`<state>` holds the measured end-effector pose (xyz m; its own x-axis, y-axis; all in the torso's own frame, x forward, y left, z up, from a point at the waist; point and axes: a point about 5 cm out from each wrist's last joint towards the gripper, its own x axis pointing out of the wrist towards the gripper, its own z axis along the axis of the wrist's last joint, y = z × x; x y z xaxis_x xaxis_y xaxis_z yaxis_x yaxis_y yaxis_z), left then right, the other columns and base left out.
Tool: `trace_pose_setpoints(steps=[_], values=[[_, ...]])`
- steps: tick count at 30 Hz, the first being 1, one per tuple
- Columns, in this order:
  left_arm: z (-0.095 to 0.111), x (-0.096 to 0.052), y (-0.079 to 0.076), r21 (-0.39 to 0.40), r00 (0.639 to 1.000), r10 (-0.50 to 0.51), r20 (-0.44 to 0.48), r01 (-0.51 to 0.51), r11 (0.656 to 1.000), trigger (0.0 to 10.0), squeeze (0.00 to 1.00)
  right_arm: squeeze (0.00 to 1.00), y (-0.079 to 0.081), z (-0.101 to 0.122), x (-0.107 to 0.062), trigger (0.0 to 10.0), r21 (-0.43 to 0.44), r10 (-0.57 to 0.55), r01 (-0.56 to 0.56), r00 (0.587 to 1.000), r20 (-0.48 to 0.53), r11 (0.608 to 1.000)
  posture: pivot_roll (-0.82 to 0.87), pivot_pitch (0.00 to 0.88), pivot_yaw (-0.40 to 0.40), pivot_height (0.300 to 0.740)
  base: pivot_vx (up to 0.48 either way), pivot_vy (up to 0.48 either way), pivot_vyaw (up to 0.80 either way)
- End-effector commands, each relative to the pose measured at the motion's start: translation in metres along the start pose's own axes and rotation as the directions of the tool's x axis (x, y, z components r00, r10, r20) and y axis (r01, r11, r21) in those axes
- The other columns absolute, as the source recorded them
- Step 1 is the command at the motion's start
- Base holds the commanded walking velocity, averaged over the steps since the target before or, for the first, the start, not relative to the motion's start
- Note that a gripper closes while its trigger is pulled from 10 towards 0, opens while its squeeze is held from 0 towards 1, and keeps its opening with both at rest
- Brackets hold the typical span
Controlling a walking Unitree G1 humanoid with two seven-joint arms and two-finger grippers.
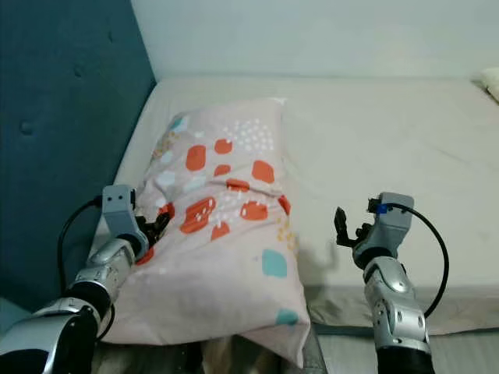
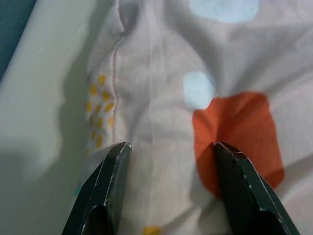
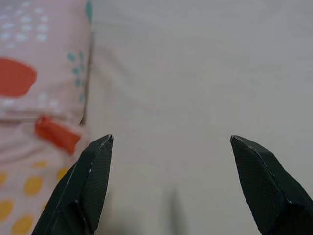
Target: Clean up the room
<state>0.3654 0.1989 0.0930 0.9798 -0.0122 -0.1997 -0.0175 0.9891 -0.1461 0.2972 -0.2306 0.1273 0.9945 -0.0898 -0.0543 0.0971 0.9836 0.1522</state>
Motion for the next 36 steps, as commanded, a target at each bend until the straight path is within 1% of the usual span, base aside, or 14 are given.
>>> trace_pose_setpoints(steps=[1, 4, 13, 14, 15, 16, 21, 23, 24, 25, 28, 31, 33, 36], values=[[-0.011, -0.002, -0.004, 0.020, 0.999, -0.010, -0.052, 0.011, 1.000, 10.0, 0.00, 0.00, 0.003, -0.002, -0.004, 10.0, 0.017, 0.014, -0.014, 1.000, -0.005, 1.000, -0.10, 0.293, 0.023, 0.580, 0.000, 0.000, 0.00], [-0.009, 0.000, -0.011, 0.032, 0.998, -0.034, -0.045, 0.035, 0.999, 10.0, 0.00, 0.00, 0.004, -0.004, -0.010, 10.0, 0.021, 0.020, -0.020, 1.000, -0.008, 1.000, -0.10, 0.307, 0.027, 0.580, 0.000, 0.000, 0.00], [0.000, 0.005, -0.045, -0.105, 0.969, -0.248, 0.018, 0.248, 0.963, 10.0, 0.00, 0.00, 0.003, 0.000, -0.016, 10.0, 0.015, 0.018, -0.018, 1.000, -0.008, 1.000, -0.12, 0.324, 0.030, 0.580, 0.000, 0.000, 0.00], [0.002, 0.005, -0.050, -0.126, 0.959, -0.283, 0.036, 0.285, 0.950, 10.0, 0.89, 0.00, 0.003, 0.001, -0.017, 10.0, 0.015, 0.019, -0.019, 1.000, -0.005, 1.000, -0.12, 0.330, 0.029, 0.580, 0.000, 0.000, 0.00], [0.002, 0.005, -0.050, -0.126, 0.959, -0.283, 0.036, 0.285, 0.950, 10.0, 0.89, 0.00, 0.003, 0.001, -0.017, 10.0, 0.015, 0.019, -0.019, 1.000, -0.005, 1.000, -0.12, 0.330, 0.029, 0.580, 0.000, 0.000, 0.00], [0.004, 0.006, -0.053, -0.151, 0.951, -0.305, 0.053, 0.309, 0.939, 10.0, 1.00, 0.00, 0.004, 0.002, -0.018, 10.0, 0.015, 0.019, -0.019, 1.000, -0.003, 1.000, -0.13, 0.331, 0.029, 0.580, 0.000, 0.000, 0.00], [0.040, 0.013, -0.042, -0.279, 0.954, -0.225, 0.196, 0.275, 0.920, 10.0, 1.00, 0.00, 0.010, 0.004, -0.020, 10.0, 0.009, 0.036, -0.036, 0.999, 0.001, 0.999, -0.14, 0.355, 0.042, 0.580, 0.000, 0.000, 0.00], [0.040, 0.013, -0.042, -0.279, 0.954, -0.225, 0.196, 0.275, 0.920, 10.0, 1.00, 0.00, 0.010, 0.004, -0.020, 10.0, 0.009, 0.036, -0.036, 0.999, 0.001, 0.999, -0.14, 0.355, 0.042, 0.580, 0.000, 0.000, 0.00], [0.059, 0.015, -0.040, -0.377, 0.928, -0.241, 0.285, 0.339, 0.862, 10.0, 1.00, 0.00, 0.010, 0.005, -0.022, 10.0, 0.012, 0.033, -0.033, 0.999, 0.000, 0.999, -0.14, 0.369, 0.047, 0.580, 0.000, 0.000, 0.00], [0.059, 0.015, -0.040, -0.377, 0.928, -0.241, 0.285, 0.339, 0.862, 10.0, 1.00, 0.00, 0.010, 0.005, -0.022, 10.0, 0.012, 0.033, -0.033, 0.999, 0.000, 0.999, -0.14, 0.369, 0.047, 0.580, 0.000, 0.000, 0.00], [0.065, 0.015, -0.051, -0.438, 0.877, -0.331, 0.347, 0.464, 0.770, 10.0, 1.00, 0.00, 0.008, 0.002, -0.026, 10.0, -0.005, 0.029, -0.029, 0.999, -0.015, 1.000, -0.15, 0.369, 0.052, 0.580, 0.000, 0.000, 0.00], [0.064, 0.014, -0.056, -0.455, 0.863, -0.359, 0.355, 0.495, 0.740, 10.0, 1.00, 0.00, 0.007, 0.002, -0.026, 10.0, -0.011, 0.029, -0.029, 0.999, -0.018, 1.000, -0.16, 0.368, 0.054, 0.580, 0.000, 0.000, 0.00], [0.052, 0.010, -0.082, -0.442, 0.796, -0.490, 0.357, 0.605, 0.662, 10.0, 1.00, 0.00, 0.003, 0.007, -0.024, 10.0, -0.024, 0.025, -0.026, 1.000, -0.013, 0.999, -0.18, 0.375, 0.044, 0.580, 0.000, 0.000, 0.00], [0.043, 0.007, -0.100, -0.430, 0.749, -0.565, 0.345, 0.662, 0.615, 10.0, 1.00, 0.00, 0.001, 0.013, -0.022, 10.0, -0.030, 0.025, -0.025, 1.000, -0.004, 0.999, -0.18, 0.379, 0.044, 0.580, 0.000, 0.000, 0.00]])
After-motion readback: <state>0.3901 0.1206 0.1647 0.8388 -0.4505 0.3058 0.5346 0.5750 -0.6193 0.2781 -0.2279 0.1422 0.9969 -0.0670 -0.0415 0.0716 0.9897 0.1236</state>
